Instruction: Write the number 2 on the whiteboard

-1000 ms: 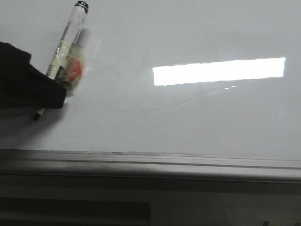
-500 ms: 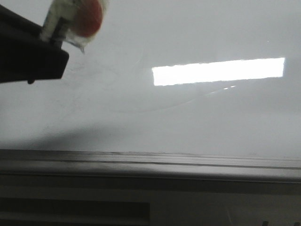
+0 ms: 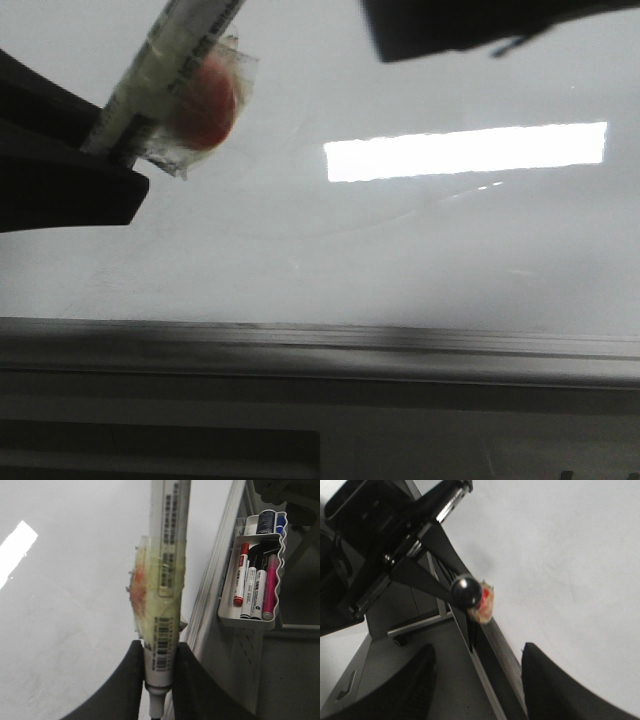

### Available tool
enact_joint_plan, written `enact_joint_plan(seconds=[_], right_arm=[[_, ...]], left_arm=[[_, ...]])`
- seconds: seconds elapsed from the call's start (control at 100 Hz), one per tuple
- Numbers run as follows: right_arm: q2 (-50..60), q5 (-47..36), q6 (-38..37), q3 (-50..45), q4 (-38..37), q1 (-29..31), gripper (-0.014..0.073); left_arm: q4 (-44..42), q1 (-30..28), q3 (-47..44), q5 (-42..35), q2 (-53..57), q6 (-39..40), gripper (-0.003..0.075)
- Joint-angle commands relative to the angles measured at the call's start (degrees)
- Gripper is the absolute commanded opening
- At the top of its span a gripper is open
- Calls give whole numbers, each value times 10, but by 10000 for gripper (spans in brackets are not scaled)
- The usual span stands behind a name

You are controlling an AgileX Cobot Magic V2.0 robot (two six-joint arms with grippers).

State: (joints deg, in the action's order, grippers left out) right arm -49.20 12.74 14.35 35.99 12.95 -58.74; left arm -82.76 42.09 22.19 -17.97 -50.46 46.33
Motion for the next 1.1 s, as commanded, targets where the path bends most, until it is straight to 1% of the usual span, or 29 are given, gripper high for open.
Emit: enact_joint_plan(seconds=[0.0, 0.17, 0.23, 0.38, 0.43, 0.45, 0.47, 0.51, 0.52, 0.56, 0.72, 0.77, 0.82, 0.85, 0.87, 0.94, 0.99, 1.04, 1.09], right_arm=[[-29, -82, 9, 35, -6, -6, 345], [-74, -79, 9, 71, -6, -26, 332], [-85, -76, 9, 80, -6, -35, 316], [-100, -70, 9, 89, -6, -35, 270], [-100, -72, 9, 91, -6, -35, 220], [-100, -69, 9, 91, -6, -35, 173], [-100, -69, 9, 91, -6, -35, 144], [-100, -62, 9, 92, -6, -35, 29], [-100, -62, 9, 92, -6, -35, 29], [-100, -55, 9, 92, -6, -35, -79], [-100, -44, 9, 92, 0, -35, -73], [-100, -44, 9, 92, 0, -35, -73], [-100, -44, 10, 93, -3, -35, -73], [-100, -44, 10, 93, -3, -35, -73], [-100, -44, 10, 93, -3, -35, -73], [-99, -44, 10, 97, -3, -33, -73], [-96, -46, 10, 102, -3, -30, -73], [-94, -46, 10, 109, -7, -22, -72], [-94, -45, 10, 118, -12, -8, -72]], left_arm=[[-5, 1, 15, -25, 1, 3, -19], [-7, 1, 15, -18, 1, 3, -19], [-7, 1, 15, -7, 1, 3, -19], [-12, 1, 15, -6, 1, 3, -19], [-24, 1, 15, -6, 1, 3, -19], [-27, 1, 15, -6, 1, 3, -19], [-29, 1, 14, -6, 1, 3, -19], [-29, 1, 14, -5, 1, 3, -19], [-29, 1, 14, -5, 1, 3, -19], [-29, 1, 14, -6, 1, 3, -19], [-29, 1, 14, 18, 1, 3, -13], [-29, 1, 14, 22, 3, 3, 15], [-29, 1, 15, 28, 5, 3, 74], [-27, 1, 16, 33, 7, 3, 134], [-24, 1, 17, 35, 9, 3, 160], [-20, 1, 19, 55, 24, 3, 316], [-14, 1, 20, 82, 38, 3, 387], [-1, 1, 20, 114, 55, 3, 420], [20, 1, 20, 143, 75, 3, 422]])
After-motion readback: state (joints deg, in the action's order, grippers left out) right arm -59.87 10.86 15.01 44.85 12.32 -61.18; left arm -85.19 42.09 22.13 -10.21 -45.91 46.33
